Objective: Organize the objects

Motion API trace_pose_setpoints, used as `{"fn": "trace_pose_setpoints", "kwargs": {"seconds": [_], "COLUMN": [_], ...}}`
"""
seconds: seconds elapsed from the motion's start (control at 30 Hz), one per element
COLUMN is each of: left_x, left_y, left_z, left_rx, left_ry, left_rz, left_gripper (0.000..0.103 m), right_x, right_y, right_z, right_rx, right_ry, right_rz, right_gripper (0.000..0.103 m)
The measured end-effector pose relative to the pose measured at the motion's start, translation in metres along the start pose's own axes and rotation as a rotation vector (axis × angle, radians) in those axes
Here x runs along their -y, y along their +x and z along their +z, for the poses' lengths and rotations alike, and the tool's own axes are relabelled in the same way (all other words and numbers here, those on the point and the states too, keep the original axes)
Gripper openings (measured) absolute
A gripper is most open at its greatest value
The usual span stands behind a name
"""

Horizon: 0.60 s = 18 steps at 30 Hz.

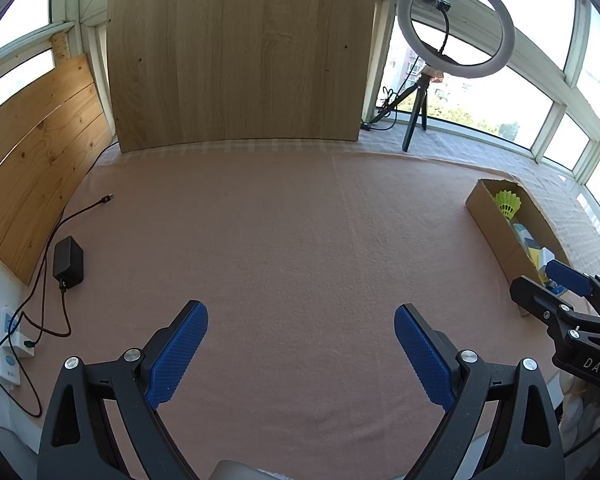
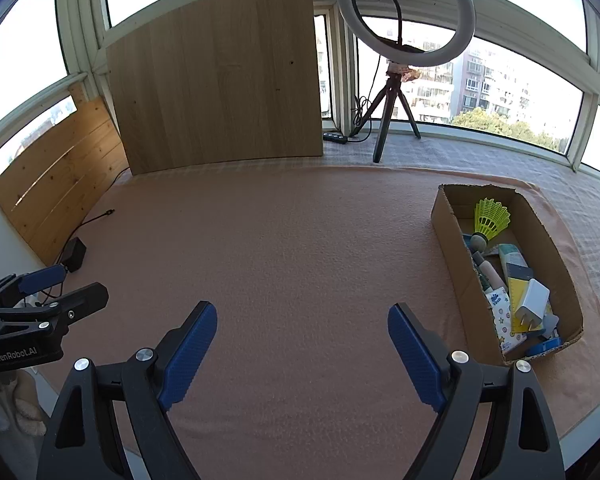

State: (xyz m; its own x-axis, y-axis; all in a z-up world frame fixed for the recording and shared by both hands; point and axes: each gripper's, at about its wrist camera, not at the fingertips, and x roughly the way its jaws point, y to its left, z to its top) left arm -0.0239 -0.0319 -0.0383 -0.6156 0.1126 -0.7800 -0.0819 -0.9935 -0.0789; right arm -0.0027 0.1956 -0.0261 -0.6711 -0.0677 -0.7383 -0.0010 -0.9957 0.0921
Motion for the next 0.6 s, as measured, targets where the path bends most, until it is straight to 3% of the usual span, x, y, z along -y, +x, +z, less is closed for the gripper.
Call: {"fn": "trace_pose_setpoints", "kwargs": {"seconds": [0.6], "left_x": [-0.0009], "left_y": [0.0033], "left_z": [0.0010], "left_rx": [-0.002], "left_ry": [0.004], "left_rz": [0.006], "left_gripper": [0.099], "right_x": [0.0018], "right_y": [0.0051], "right_z": [-0.0002], "right_rx": [-0.009], "right_ry": [0.009], "right_rz": [0.005], "right_gripper": [0.085]}}
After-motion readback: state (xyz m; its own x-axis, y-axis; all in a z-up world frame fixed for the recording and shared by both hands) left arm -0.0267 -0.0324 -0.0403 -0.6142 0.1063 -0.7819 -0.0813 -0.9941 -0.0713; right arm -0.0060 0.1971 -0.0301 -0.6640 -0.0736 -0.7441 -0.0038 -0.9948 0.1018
